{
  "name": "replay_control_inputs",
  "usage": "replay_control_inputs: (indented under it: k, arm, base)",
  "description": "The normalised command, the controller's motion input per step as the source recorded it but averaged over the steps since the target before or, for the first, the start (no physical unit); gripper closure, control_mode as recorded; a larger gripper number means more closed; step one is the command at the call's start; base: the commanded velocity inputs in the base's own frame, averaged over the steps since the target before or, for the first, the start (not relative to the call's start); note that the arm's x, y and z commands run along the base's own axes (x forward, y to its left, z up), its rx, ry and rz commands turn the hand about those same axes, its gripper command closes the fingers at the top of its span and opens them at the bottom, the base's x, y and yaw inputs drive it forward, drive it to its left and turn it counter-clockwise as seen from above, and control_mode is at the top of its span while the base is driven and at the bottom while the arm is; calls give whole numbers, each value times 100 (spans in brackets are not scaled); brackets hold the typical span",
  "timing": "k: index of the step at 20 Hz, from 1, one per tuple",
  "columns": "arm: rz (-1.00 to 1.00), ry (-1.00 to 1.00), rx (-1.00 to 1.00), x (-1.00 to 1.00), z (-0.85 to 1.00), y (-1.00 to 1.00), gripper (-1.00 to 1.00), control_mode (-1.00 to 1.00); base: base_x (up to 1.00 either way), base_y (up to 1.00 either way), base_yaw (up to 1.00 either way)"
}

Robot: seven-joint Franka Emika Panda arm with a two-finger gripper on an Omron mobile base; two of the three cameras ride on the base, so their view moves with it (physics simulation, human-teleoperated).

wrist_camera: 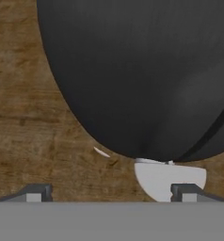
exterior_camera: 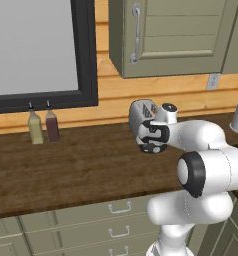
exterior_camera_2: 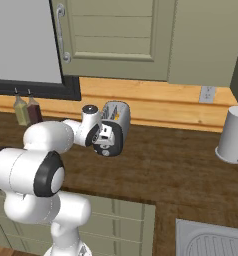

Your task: Start the toaster. Once the lever pops up, take the bread to the plate on the dining counter.

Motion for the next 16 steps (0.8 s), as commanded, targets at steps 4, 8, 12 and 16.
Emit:
replay_control_inputs:
  k: [4,8,12,16]
  arm:
    - [0,0,0,-4,7,0,-100,-100]
    - [0,0,0,-20,22,0,-100,-100]
    - [0,0,0,-27,25,-2,-100,-100]
    - [0,-3,0,-31,27,-6,-100,-100]
  base:
    - [0,0,0]
    - [0,0,0]
    - [0,0,0]
    - [0,0,0]
